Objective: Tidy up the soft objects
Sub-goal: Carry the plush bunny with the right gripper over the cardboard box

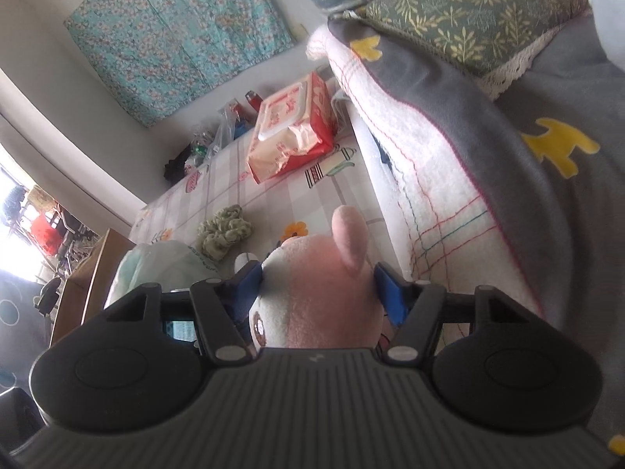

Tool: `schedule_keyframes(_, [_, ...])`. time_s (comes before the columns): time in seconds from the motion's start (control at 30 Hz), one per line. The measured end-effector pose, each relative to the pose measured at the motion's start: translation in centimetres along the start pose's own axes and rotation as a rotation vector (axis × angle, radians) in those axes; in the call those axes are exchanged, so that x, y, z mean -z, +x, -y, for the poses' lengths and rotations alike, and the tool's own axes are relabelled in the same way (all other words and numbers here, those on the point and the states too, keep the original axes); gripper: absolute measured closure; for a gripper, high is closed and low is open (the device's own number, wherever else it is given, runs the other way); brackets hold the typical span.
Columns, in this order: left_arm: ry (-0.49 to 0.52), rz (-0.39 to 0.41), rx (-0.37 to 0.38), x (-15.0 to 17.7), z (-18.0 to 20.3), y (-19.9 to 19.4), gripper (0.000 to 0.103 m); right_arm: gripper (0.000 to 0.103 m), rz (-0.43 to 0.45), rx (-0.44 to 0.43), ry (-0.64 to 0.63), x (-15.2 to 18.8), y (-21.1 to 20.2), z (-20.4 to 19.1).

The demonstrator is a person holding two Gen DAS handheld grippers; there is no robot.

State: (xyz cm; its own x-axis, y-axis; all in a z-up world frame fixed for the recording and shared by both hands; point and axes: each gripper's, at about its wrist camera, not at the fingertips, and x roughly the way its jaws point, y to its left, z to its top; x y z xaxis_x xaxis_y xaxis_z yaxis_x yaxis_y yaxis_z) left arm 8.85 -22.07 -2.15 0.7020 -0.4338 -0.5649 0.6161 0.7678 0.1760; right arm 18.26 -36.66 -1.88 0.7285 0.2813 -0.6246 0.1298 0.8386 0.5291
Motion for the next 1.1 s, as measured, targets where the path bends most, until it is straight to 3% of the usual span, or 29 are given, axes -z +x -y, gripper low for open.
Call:
schedule_keyframes(0.37, [0.006, 0.168, -0.079, -2.4, -0.4, -7.0, 0.030, 0.041, 0.146, -0.050, -0.131, -0.1, -8.1, -6.0])
schedule_keyframes(0.67, [-0.037, 0.226, -0.269, -2.3, -5.1, -13.4, 0.029, 0.041, 0.157, -0.213, -0.266, 0.6, -9.7, -15.5])
schedule_keyframes(0.9, [-0.103, 0.187, -0.495, -0.4, -12.4, -17.9, 0.029, 0.041, 0.047, -0.425, -0.399, 1.9, -6.0, -27.3])
schedule_keyframes(1.1, [-0.253, 0.051, -0.607, 3.5, -20.2, -19.9, 0.029, 0.041, -0.211, -0.547, -0.449, 4.9, 2.0, -38.1])
